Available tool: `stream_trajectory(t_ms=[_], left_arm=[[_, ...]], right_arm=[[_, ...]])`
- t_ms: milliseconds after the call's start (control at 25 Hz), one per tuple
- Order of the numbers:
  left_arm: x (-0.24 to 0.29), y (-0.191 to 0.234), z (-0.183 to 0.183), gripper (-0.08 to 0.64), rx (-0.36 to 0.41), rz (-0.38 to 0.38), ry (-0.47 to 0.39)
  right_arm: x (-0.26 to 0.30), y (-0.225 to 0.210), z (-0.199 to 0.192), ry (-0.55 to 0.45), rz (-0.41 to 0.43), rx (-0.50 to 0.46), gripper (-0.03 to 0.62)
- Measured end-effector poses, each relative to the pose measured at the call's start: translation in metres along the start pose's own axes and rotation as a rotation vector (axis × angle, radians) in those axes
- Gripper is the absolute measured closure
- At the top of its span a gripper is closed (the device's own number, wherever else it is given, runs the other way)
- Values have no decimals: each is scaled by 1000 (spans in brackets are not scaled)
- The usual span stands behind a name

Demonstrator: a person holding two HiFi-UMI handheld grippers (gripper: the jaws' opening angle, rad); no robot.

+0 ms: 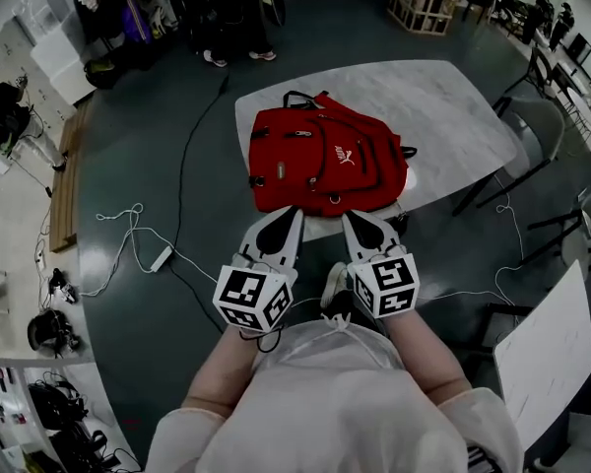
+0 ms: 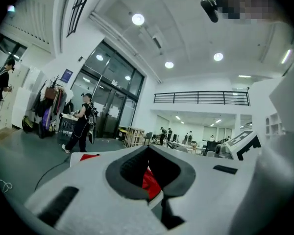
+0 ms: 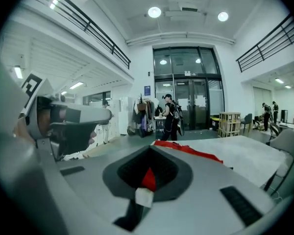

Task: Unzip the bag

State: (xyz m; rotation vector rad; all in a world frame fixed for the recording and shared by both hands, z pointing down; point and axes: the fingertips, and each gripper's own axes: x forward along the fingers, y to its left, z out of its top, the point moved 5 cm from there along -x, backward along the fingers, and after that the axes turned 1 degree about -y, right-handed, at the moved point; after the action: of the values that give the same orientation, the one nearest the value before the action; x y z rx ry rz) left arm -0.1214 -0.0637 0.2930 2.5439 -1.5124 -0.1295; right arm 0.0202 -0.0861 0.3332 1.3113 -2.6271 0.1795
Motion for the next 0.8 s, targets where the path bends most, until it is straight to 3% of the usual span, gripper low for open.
stream_trajectory(t_ms=[360,800], left_arm=[[-12,-1,2,540,-8,-9,-13],[-21,-6,-10,540,-39,-22,7]], right_arm=[[-8,17,3,17,8,56,566],[-14,26,-6,32,-5,46,566]])
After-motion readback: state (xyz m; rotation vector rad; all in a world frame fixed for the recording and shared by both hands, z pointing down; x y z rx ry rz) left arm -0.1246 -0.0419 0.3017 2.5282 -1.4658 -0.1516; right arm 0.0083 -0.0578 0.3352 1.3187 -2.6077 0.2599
